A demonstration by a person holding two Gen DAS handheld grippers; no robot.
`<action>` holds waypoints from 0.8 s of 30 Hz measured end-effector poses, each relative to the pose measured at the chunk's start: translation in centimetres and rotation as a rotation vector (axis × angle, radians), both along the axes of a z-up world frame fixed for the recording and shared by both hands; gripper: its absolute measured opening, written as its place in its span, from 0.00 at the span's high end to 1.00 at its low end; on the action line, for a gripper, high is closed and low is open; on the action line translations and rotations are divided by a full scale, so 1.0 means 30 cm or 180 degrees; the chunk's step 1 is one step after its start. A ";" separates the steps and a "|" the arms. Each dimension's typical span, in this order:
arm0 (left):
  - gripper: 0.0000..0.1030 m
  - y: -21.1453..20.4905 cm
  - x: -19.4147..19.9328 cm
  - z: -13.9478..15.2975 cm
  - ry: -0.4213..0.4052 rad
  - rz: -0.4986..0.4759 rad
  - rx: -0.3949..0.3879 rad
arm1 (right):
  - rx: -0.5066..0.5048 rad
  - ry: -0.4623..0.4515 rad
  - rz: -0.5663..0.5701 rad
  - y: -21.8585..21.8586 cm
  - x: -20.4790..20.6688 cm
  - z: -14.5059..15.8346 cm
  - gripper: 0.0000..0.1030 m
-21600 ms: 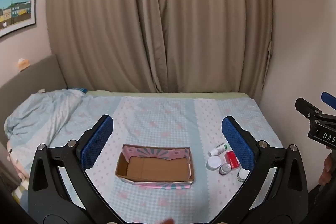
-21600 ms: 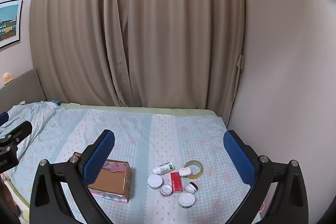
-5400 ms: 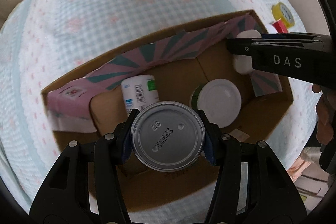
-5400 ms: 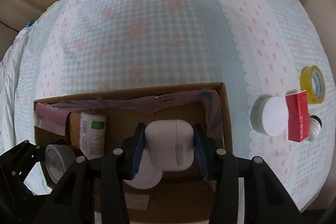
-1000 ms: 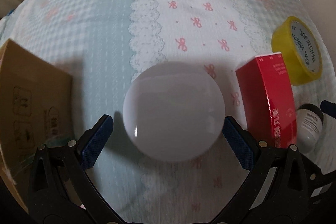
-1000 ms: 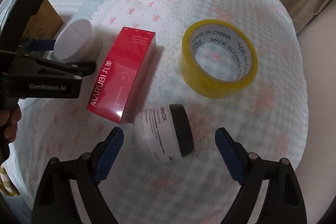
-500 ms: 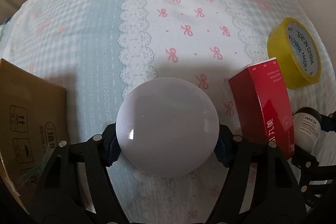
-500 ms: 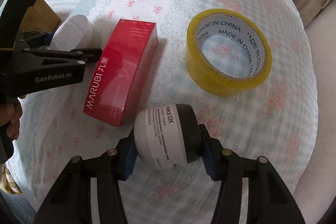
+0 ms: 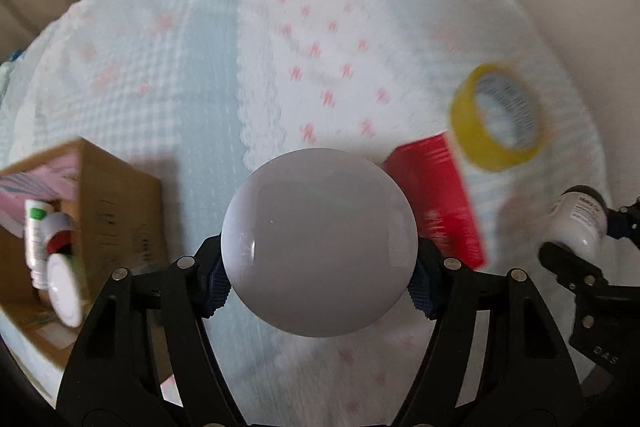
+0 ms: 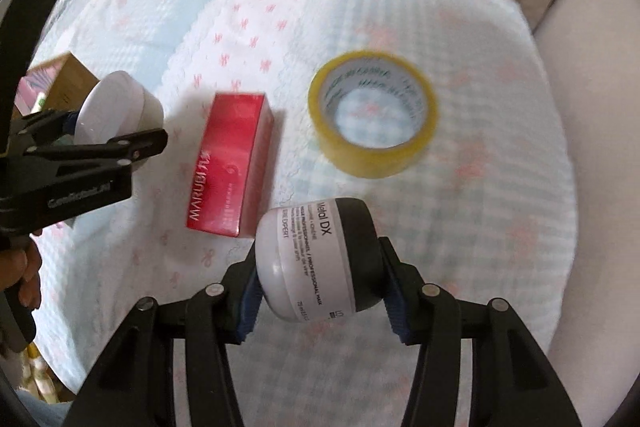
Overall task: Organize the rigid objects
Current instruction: 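Grasp the white round jar with the left tool while the right tool grasps the white-and-black jar, then carry both jars over the cardboard box and release them inside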
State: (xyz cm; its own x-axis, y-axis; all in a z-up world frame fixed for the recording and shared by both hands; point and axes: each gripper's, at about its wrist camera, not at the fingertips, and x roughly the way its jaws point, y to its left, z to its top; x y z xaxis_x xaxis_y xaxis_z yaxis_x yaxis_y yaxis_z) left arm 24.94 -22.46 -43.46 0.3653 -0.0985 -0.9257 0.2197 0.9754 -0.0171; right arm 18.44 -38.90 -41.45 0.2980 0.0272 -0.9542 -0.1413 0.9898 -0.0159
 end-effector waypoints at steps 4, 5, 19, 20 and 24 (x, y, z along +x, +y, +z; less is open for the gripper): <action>0.34 0.001 -0.064 0.188 -0.0255 -0.0066 -0.0122 | 0.0066 -0.0194 -0.0237 -0.021 -0.092 0.157 0.53; 0.34 0.013 -0.089 0.242 -0.0327 -0.0076 -0.0149 | 0.0070 -0.0227 -0.0270 -0.010 -0.119 0.178 0.53; 0.34 0.329 -0.357 0.820 -0.0729 0.0152 -0.0388 | 0.0261 -0.0693 -0.0339 0.213 -0.241 0.674 0.53; 0.34 0.356 -0.377 0.835 -0.0765 0.0172 -0.0369 | 0.0268 -0.0711 -0.0330 0.232 -0.238 0.686 0.53; 0.34 0.505 -0.436 0.918 -0.0880 0.0254 -0.0334 | 0.0314 -0.0849 -0.0264 0.362 -0.234 0.768 0.53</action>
State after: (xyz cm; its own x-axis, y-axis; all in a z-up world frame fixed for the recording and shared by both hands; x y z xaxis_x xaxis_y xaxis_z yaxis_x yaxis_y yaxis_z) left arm 11.86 -7.31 -15.93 0.6124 -0.1491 -0.7764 0.1527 0.9859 -0.0688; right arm 11.42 -28.04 -18.41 0.5429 0.0811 -0.8359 -0.0637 0.9964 0.0553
